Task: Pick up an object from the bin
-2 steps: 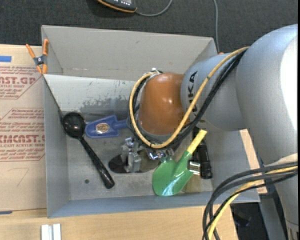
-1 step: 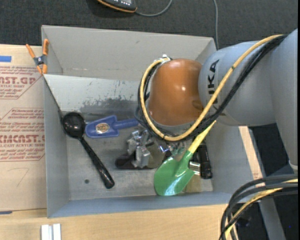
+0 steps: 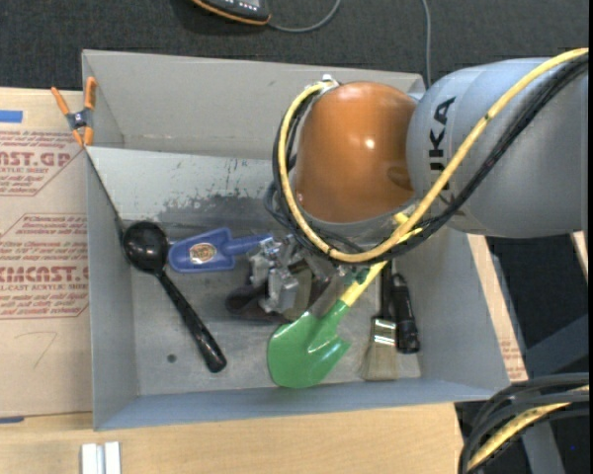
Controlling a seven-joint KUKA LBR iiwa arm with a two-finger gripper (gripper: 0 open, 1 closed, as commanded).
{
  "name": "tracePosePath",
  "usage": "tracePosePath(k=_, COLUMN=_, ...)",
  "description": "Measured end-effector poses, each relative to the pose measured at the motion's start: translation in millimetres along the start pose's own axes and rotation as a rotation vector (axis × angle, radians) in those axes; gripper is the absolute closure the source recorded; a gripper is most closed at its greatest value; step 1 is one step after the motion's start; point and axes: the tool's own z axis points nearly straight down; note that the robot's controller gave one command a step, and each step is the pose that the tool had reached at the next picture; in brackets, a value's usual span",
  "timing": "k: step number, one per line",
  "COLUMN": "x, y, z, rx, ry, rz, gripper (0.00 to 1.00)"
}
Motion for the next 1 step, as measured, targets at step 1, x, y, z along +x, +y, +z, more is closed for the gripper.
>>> tracePosePath(k=1, x=12.4, y=-9.1, z=-120.1, rx=-0.001, ry=0.004, rz=0.006, gripper=1.00)
